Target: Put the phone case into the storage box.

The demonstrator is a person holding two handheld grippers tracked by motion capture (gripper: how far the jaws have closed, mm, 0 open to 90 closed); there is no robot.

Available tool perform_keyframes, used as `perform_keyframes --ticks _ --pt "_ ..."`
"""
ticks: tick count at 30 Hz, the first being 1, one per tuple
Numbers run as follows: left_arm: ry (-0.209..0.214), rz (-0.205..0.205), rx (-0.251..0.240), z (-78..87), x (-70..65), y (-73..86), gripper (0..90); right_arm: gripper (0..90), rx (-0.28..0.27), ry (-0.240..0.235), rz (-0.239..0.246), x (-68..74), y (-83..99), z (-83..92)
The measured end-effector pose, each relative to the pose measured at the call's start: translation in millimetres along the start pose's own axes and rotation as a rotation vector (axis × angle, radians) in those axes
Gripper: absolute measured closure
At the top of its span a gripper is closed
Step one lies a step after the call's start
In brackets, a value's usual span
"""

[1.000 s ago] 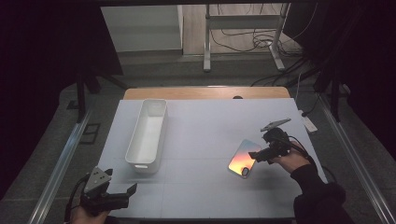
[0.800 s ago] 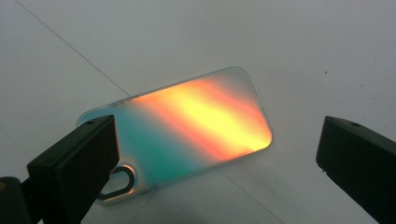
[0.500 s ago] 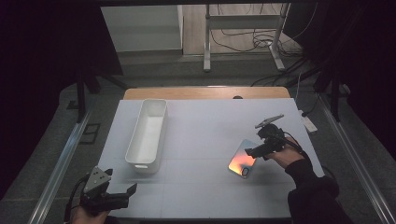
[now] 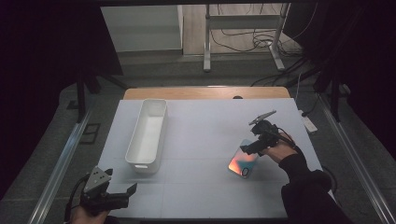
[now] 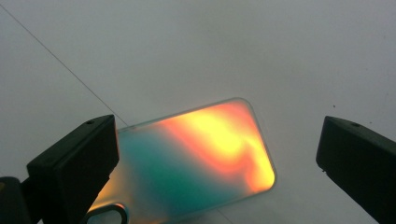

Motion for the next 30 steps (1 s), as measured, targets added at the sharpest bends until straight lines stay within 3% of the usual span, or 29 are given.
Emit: perform_keyframes --ticks 26,27,30 --pt "-0.001 0.006 -0.001 0.1 0.6 0.0 2.8 0.0 0.042 -0.029 -0.006 5.2 -20.3 -22.2" --pt "-0.001 0.006 -0.001 0.1 0.7 0.0 2.8 1.6 0.047 -0.024 -0.002 5.0 -20.0 -22.7" --pt "-0.001 0.007 -0.001 0.1 0.8 0.0 2.8 20.4 0.064 -0.023 -0.004 5.5 -18.9 -22.4"
Point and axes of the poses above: each handheld gripper's, and its own axes: z roughly backward along the jaws, y roughly out of its underside, x roughly to its left, the point moved 5 cm from there along -z, roughly forward along the jaws, and after that the axes turned 4 degrees about y, right-handed, at the moved point
